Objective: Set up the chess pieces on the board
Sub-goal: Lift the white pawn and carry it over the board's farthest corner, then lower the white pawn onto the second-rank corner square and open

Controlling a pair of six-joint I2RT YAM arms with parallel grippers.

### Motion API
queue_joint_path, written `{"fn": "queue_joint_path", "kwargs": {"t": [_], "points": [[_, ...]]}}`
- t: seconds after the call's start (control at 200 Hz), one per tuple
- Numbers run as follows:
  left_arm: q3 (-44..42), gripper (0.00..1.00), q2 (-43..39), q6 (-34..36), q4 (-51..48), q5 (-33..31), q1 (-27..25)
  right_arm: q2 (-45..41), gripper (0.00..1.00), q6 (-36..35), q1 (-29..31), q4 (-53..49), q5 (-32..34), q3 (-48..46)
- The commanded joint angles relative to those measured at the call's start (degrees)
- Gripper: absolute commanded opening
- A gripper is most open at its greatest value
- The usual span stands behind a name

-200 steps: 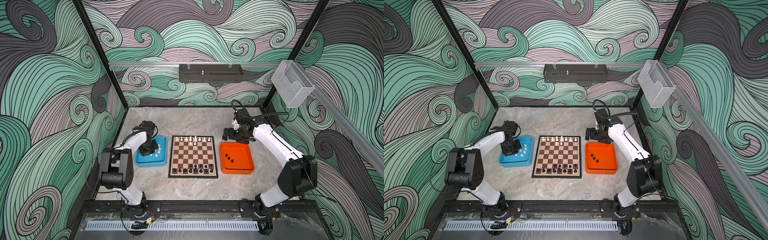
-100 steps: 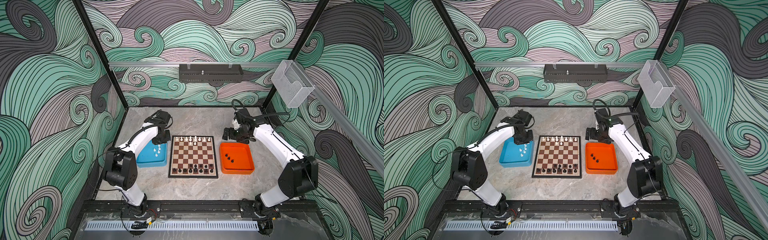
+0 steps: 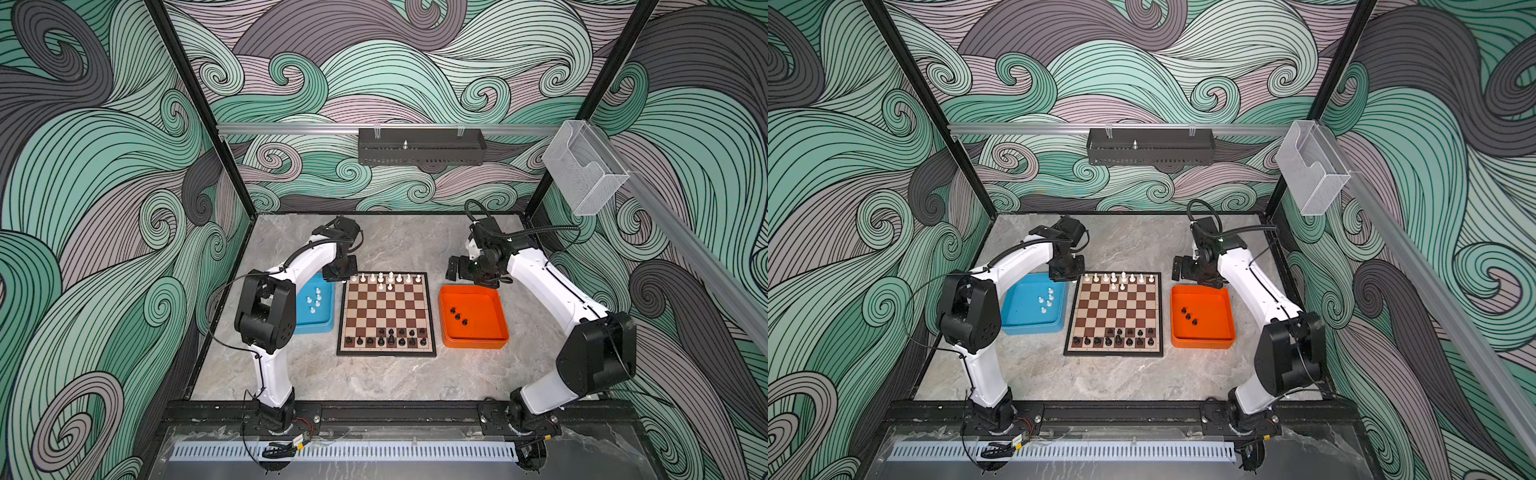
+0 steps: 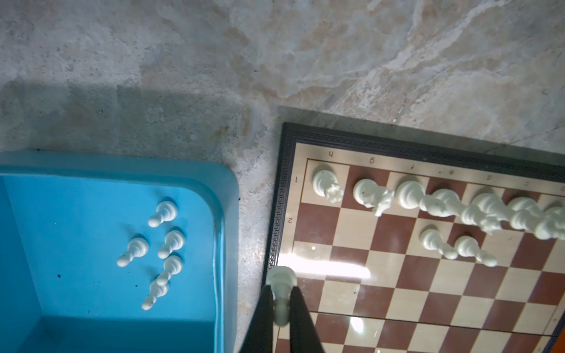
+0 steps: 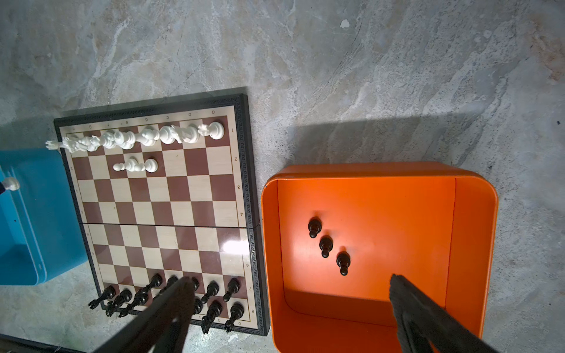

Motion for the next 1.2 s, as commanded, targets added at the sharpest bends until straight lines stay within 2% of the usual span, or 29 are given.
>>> {"fn": "queue_joint_path", "kwargs": {"t": [0.0,1.196], "points": [[2.16,0.10,2.28,-0.02,-0.80,1.44,-0.87,-0.80,0.99,-0.74,-0.42,-0.06,0.29,-0.52],[5.16,0.10,9.40,-0.74,1.48,2.86,-2.08,-0.31,0.99,-0.78,-1.98,-0.06,0.19,-0.79]]}}
